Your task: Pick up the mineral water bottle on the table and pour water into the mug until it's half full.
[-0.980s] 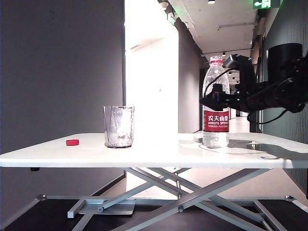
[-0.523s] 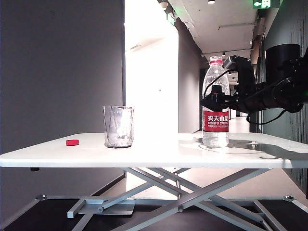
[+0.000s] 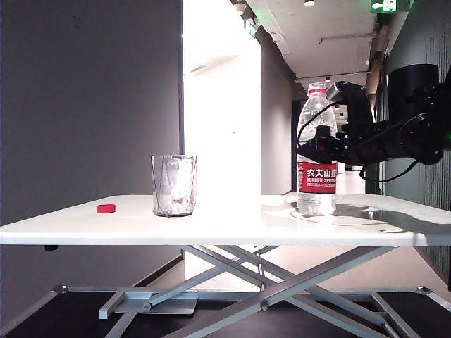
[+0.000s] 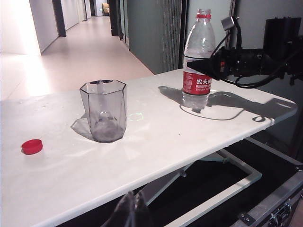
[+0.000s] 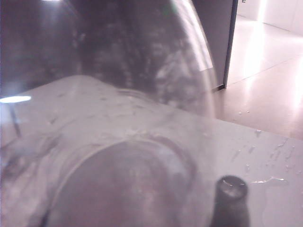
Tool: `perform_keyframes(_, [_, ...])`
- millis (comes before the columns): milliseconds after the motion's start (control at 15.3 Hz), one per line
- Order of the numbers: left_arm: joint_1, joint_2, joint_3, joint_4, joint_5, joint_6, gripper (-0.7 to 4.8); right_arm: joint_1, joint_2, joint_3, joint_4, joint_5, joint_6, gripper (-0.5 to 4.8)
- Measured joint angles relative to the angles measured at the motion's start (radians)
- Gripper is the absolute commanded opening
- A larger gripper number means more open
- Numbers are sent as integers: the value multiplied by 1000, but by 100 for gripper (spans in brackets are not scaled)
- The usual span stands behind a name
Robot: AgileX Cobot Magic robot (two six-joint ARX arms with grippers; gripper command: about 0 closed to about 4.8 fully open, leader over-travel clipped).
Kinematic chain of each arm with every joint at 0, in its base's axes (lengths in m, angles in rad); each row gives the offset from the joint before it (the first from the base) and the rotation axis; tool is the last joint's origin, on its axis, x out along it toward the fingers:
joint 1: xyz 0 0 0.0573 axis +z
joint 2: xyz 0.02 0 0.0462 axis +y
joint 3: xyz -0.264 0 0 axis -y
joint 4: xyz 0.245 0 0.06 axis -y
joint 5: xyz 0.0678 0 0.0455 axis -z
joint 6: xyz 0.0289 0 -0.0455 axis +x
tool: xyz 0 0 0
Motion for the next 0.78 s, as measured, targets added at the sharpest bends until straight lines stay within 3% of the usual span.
perform_keyframes(131, [0, 0, 0, -6, 0, 3, -5, 0, 0, 0, 0, 0, 0, 243])
perform_keyframes(261, [0, 0, 0, -6, 0, 10, -5, 0, 0, 0, 0, -2, 0, 168])
perform_keyframes(784, [0, 0, 0, -8, 0, 18, -5, 3, -7, 0, -16, -38, 0, 165])
